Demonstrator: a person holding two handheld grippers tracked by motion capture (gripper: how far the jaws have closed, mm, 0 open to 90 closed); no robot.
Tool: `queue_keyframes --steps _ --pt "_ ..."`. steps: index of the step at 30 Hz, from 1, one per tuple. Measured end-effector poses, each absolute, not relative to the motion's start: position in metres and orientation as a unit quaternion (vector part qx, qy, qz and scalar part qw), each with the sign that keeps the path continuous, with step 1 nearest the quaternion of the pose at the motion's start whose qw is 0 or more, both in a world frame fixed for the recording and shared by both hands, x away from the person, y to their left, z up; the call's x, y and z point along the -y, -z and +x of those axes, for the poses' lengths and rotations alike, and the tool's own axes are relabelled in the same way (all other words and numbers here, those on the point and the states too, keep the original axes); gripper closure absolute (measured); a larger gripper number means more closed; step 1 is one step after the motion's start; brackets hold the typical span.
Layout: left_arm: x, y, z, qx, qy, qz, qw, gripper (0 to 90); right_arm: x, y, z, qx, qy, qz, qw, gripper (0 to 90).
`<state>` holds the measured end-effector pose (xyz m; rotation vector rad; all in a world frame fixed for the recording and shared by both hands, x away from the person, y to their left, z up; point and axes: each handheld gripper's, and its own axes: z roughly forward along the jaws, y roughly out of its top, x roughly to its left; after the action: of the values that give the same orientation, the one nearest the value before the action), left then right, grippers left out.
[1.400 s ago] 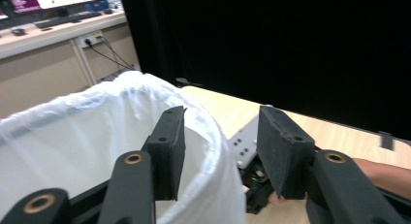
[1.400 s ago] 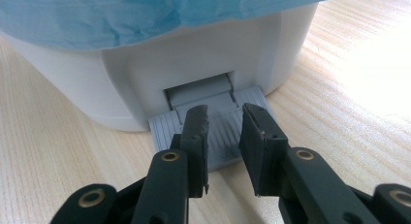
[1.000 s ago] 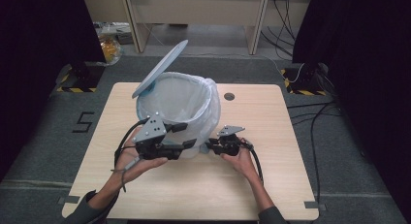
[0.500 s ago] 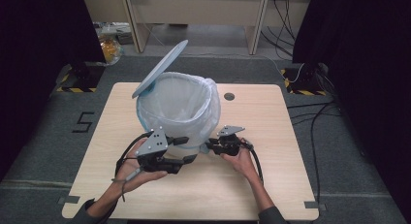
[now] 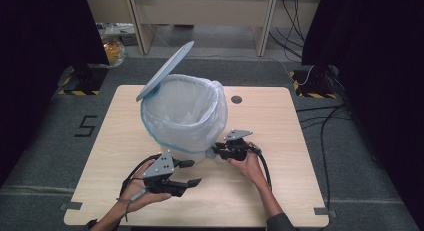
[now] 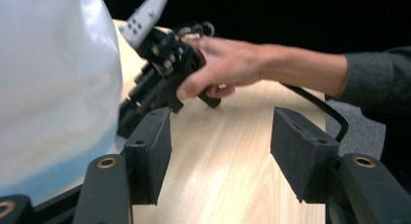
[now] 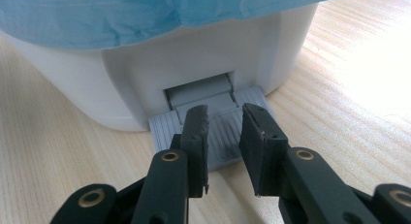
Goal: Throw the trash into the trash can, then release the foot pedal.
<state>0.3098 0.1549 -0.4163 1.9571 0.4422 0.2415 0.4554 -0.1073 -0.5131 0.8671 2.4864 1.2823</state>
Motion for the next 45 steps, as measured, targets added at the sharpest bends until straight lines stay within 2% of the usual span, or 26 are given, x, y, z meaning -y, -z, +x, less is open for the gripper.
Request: queue_keyframes --steps 13,36,45 --pt "-0.16 0.451 0.311 -0.202 -0.102 0.839 0.494 33.6 0.107 0.513 0.455 -0.844 -0.435 0.294 0.106 71.8" --pt "-0.178 0.515 0.321 -0.257 -0.108 0.876 0.394 29.8 0.107 0.513 0.455 -0.844 -0.436 0.296 0.106 71.8" --pt "-0.184 0.522 0.322 -0.268 -0.109 0.868 0.403 27.0 0.107 0.513 0.455 -0.844 -0.435 0.295 0.107 71.7"
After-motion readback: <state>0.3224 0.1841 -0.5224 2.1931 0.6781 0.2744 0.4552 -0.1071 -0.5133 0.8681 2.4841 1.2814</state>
